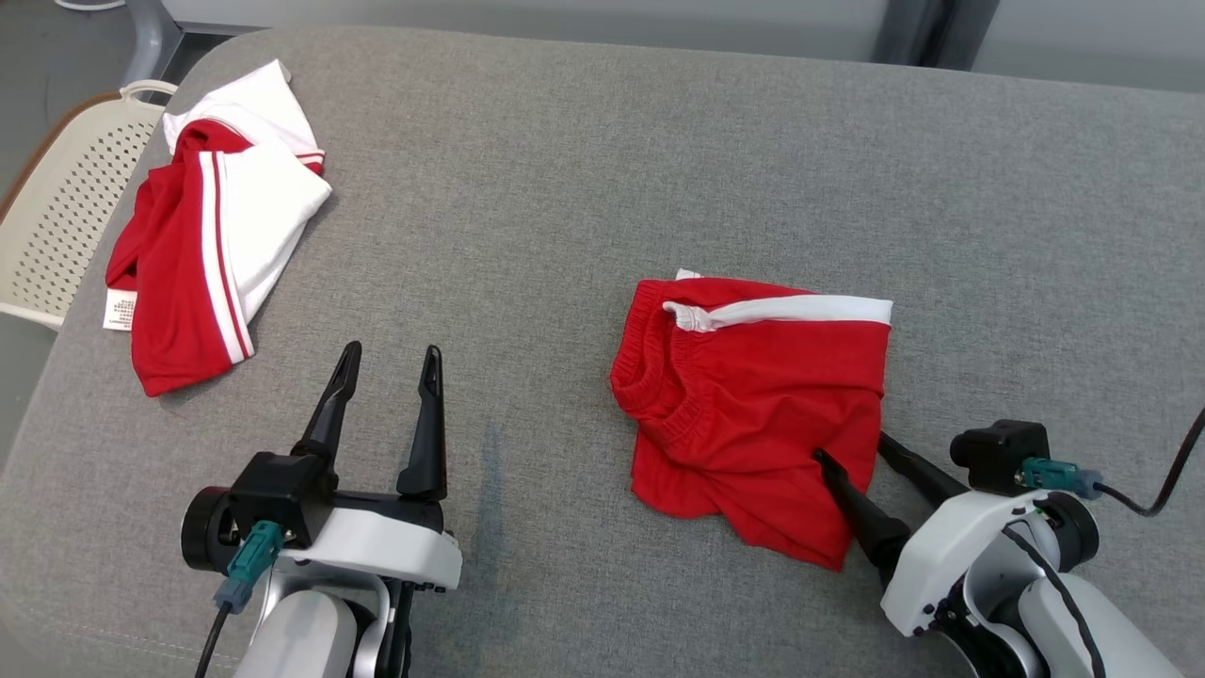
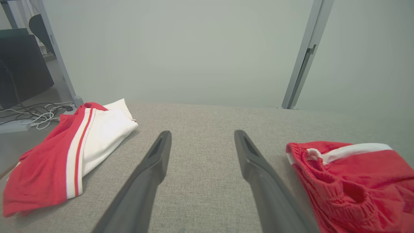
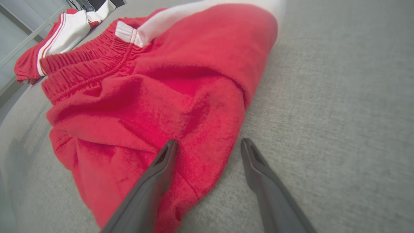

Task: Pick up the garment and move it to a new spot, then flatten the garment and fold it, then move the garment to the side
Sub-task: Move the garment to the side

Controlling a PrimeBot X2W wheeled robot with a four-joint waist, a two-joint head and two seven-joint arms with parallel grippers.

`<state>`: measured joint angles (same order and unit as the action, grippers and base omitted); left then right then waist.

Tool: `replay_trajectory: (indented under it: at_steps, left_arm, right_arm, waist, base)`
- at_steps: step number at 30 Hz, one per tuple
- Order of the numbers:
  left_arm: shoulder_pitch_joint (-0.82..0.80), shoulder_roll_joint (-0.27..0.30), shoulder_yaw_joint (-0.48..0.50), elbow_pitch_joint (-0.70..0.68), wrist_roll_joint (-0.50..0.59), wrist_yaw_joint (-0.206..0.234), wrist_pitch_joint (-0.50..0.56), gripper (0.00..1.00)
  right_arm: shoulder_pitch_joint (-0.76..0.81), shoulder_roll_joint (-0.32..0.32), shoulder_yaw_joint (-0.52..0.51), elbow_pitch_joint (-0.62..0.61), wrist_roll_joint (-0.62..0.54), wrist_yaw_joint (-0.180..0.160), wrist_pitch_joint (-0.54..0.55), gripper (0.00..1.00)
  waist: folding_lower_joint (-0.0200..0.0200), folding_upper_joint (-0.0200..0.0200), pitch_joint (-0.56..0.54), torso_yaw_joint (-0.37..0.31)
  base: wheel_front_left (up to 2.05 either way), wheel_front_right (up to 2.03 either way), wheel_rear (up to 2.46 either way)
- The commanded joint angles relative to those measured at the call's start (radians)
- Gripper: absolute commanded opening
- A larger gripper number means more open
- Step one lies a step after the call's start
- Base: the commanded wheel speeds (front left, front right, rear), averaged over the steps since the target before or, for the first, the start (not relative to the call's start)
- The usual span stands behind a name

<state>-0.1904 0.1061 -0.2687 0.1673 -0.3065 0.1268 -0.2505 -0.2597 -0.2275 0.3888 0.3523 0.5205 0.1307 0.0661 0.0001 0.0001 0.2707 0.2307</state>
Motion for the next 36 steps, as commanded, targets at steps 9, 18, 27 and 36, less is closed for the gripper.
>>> replay_trajectory:
  at_steps: [9, 18, 27, 36]
  left_arm:
    - [-0.035, -0.004, 0.010, 0.014, 0.005, -0.009, -0.013, 1.00]
    - [-0.027, 0.009, 0.021, 0.000, 0.017, -0.011, -0.016, 1.00]
    - [-0.065, 0.039, 0.024, -0.045, 0.032, -0.005, -0.009, 1.00]
    - [-0.130, 0.086, -0.002, -0.127, 0.080, -0.009, 0.046, 1.00]
  right_arm:
    - [-0.050, -0.064, 0.096, 0.004, 0.089, 0.000, 0.112, 0.00]
    - [-0.086, -0.142, 0.141, -0.042, 0.111, 0.000, 0.089, 0.00]
    - [-0.153, -0.251, 0.193, -0.052, 0.089, 0.000, 0.049, 0.00]
    - [-0.257, -0.387, 0.250, 0.024, 0.084, 0.000, -0.016, 0.00]
  waist:
    - [-0.0001, -0.0001, 0.018, -0.002]
    - [-0.0001, -0.0001, 0.009, -0.101]
    - [-0.0001, -0.0001, 0.061, -0.259]
    - [-0.0001, -0.0001, 0.158, -0.404]
  base:
    - [0.00, 0.00, 0.00]
    - [0.00, 0.00, 0.00]
    - [0.00, 0.00, 0.00]
    - [0.00, 0.00, 0.00]
